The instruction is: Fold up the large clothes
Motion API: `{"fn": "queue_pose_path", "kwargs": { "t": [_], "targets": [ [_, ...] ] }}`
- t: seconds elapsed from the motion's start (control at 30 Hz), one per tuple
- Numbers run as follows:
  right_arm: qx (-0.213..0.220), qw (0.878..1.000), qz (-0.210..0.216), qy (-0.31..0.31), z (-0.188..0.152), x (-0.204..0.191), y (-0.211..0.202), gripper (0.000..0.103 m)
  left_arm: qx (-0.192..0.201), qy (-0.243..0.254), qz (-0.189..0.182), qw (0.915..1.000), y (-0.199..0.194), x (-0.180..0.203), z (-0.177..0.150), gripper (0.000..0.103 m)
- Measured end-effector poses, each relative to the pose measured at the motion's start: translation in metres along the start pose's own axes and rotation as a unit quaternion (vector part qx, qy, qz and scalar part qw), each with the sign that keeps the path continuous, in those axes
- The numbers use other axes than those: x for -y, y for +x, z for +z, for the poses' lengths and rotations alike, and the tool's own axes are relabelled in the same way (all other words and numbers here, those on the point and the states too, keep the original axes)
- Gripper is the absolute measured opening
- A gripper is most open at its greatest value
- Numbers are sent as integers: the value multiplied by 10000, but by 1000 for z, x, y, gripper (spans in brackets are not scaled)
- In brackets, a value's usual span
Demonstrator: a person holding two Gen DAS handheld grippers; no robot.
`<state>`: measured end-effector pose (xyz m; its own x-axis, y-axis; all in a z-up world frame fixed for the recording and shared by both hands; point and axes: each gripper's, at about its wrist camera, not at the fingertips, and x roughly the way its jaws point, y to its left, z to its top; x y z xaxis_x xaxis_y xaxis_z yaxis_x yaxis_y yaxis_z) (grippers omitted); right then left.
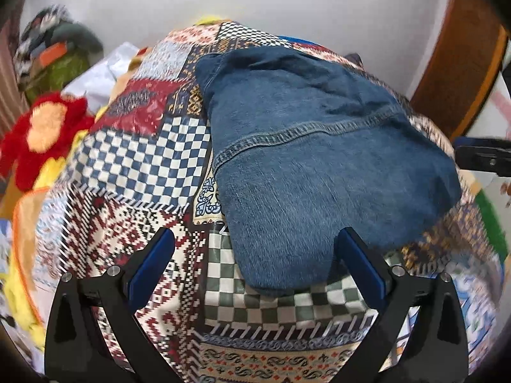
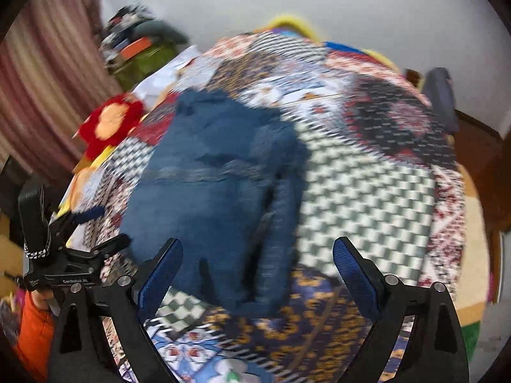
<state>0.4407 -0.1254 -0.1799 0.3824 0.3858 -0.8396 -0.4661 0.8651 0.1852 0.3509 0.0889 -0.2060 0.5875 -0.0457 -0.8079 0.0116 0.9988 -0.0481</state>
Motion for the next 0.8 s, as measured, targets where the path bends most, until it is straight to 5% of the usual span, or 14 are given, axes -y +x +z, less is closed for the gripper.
{"fn": "queue_pose_path", "kwargs": {
  "t": [0.2,0.37,0.6,0.8],
  "targets": [
    [-522,9980,-318,-165,-20,-1,37,94,-187,233,106,9995,6,0,-13,103],
    [-665,9967,152,445,-32,33,31,95,-159,436,454,9979,-5,-5,-20,103],
    [-90,9992,-337,171,-13,33,-8,95,335,188,516,9979,-32,-25,9,103],
    [346,9993,-162,0,24,22,-16,95,569,158,296,9978,-22,-30,58,103]
  ]
}}
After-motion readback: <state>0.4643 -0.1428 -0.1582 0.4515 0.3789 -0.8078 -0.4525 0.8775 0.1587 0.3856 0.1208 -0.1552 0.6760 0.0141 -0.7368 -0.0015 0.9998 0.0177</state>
